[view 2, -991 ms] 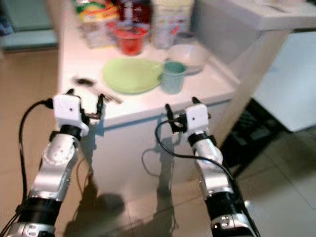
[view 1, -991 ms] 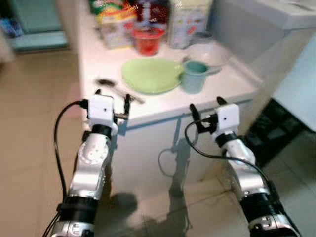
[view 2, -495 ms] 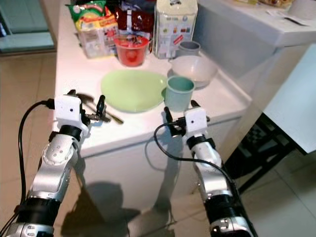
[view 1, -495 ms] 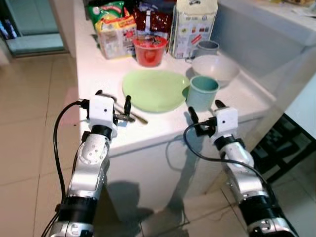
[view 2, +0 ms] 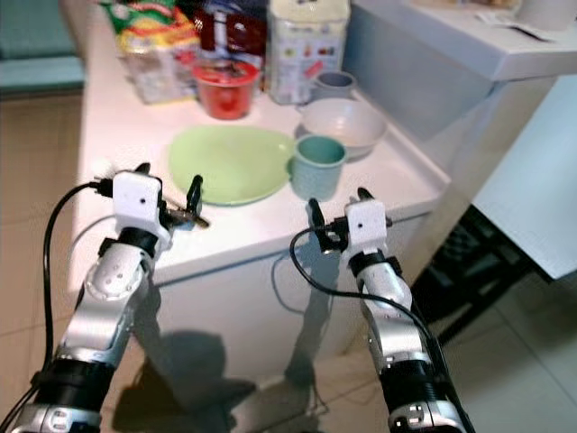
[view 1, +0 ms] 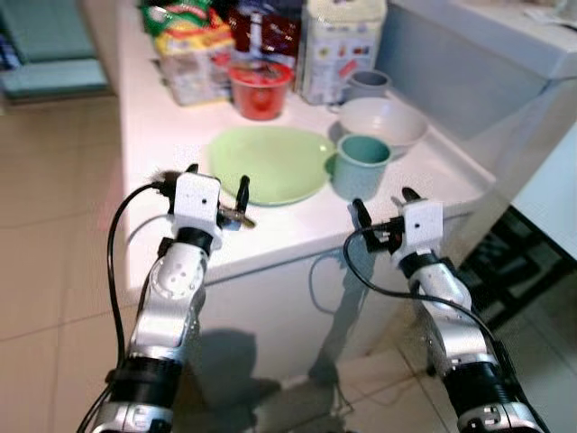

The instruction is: Setting the table

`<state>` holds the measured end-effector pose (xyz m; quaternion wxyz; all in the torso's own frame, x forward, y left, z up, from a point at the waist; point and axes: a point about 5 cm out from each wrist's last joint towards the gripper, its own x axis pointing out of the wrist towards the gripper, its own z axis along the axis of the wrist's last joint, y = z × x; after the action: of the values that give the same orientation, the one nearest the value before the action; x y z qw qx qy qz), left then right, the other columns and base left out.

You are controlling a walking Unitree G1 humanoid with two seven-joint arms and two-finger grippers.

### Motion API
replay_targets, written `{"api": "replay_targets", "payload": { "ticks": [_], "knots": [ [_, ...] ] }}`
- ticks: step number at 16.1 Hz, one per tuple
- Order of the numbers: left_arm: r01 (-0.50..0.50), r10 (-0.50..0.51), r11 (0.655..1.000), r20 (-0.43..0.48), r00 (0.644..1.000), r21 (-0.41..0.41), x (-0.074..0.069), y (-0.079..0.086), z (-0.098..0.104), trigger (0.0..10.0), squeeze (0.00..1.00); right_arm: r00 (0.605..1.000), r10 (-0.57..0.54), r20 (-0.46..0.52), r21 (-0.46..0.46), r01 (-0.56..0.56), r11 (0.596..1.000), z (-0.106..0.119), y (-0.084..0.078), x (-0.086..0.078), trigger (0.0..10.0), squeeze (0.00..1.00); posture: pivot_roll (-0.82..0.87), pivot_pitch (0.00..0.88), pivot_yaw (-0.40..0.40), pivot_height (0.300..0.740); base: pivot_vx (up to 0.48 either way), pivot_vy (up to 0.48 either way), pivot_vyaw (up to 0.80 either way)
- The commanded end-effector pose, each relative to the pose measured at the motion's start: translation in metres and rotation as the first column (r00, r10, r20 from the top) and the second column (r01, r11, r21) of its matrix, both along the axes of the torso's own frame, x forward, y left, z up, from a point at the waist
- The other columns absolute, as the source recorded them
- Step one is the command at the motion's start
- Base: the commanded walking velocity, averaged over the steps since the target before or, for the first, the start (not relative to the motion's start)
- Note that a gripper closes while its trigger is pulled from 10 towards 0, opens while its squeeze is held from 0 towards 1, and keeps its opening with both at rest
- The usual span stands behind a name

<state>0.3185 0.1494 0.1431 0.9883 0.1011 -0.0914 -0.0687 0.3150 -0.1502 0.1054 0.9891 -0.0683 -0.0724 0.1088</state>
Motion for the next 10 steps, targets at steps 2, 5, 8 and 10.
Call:
{"api": "replay_targets", "payload": {
  "ticks": [2,5,8,10],
  "knots": [
    [0.018,-0.017,0.999,-0.023,1.0,0.03,0.007,0.004,0.007,10.0,0.0,1.0,-0.011,0.017,0.005,0.011,1.0,0.005,-0.003,0.001,10.0,0.0,0.1,0.0,-0.019,0.74,0.0,0.0,0.0],
    [0.054,-0.053,0.996,-0.009,0.999,0.067,0.01,0.005,0.024,10.0,0.0,1.0,-0.009,0.016,0.006,0.009,1.0,0.005,-0.002,0.001,10.0,0.0,0.11,0.0,-0.02,0.74,0.0,0.0,0.0],
    [0.137,-0.137,0.975,-0.012,0.991,0.177,0.011,0.009,0.04,10.0,0.0,1.0,-0.01,0.016,0.007,0.01,1.0,0.004,-0.002,0.001,10.0,0.0,0.11,0.0,-0.019,0.74,0.0,0.0,0.0],
    [0.186,-0.185,0.954,-0.024,0.982,0.237,0.009,0.011,0.046,10.0,0.0,1.0,-0.013,0.017,0.007,0.013,1.0,0.004,-0.003,0.001,10.0,0.0,0.11,0.0,-0.014,0.74,0.0,0.0,0.0]
  ]
}}
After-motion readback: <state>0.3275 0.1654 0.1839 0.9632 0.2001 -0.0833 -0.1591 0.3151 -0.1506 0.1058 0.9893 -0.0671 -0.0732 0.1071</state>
